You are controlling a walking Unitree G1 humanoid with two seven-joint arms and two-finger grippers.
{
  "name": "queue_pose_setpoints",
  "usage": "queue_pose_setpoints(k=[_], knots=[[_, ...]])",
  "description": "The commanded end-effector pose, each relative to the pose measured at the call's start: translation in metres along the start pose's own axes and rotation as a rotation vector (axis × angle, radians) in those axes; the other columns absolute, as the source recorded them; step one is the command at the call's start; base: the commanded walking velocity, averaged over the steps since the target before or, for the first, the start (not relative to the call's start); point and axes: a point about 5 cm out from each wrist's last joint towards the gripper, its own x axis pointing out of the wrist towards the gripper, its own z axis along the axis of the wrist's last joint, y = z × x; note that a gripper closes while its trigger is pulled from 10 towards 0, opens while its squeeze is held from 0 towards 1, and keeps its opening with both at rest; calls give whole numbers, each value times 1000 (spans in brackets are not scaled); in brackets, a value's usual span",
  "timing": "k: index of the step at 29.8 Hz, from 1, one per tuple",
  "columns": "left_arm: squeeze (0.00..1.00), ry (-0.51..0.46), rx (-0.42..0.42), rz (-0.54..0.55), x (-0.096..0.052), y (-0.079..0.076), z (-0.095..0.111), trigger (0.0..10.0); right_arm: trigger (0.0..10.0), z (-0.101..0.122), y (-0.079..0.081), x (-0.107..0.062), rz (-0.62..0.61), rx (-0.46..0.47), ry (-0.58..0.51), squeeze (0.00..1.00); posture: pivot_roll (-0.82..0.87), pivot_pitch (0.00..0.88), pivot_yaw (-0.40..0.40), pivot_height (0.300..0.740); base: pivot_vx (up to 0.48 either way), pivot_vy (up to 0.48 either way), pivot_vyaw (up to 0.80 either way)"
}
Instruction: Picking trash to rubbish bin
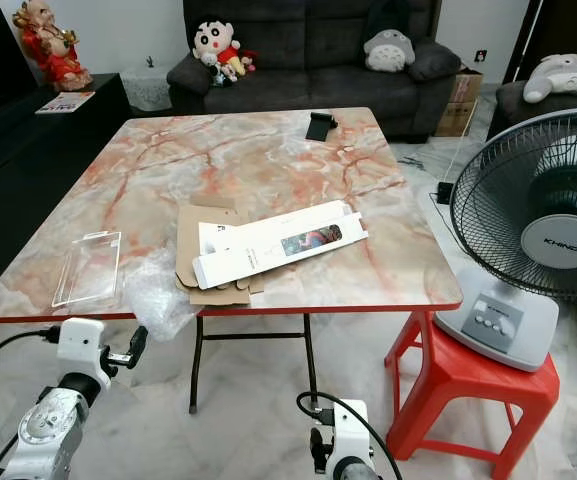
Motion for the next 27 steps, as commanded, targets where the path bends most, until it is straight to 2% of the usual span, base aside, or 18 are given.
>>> queue_pose_setpoints(k=[1,4,7,9,15,18,22,25,27], knots=[[0,-21,-128,-58,2,-1,10,10000,10000,3,3,1,15,-11,-5,0,46,0,58,740,0,0,0],[0,-32,-217,-84,3,-1,15,10000,10000,4,3,1,16,-14,-7,0,46,0,58,740,0,0,0],[0,-4,-256,-118,-2,0,14,10000,10000,5,4,1,16,-13,-10,0,46,0,58,740,0,0,0],[0,25,-240,-128,-7,3,12,10000,10000,5,4,1,16,-13,-10,0,46,0,58,740,0,0,0],[0,175,-109,-70,-31,26,-8,10000,10000,3,5,1,21,-15,-4,0,57,0,62,740,0,0,0],[0,213,-96,-52,-41,33,-14,10000,10000,3,6,1,23,-15,-3,0,55,0,63,740,0,0,0],[0,197,-161,-63,-50,37,-9,10000,10000,3,6,1,23,-14,-4,0,62,0,61,740,0,0,0],[0,200,-222,-160,-55,31,-3,10000,10000,3,5,1,22,-20,-2,0,65,0,58,740,0,0,0],[0,179,-291,-214,-55,27,3,10000,10000,3,5,1,21,-21,-2,0,64,0,57,740,0,0,0]])
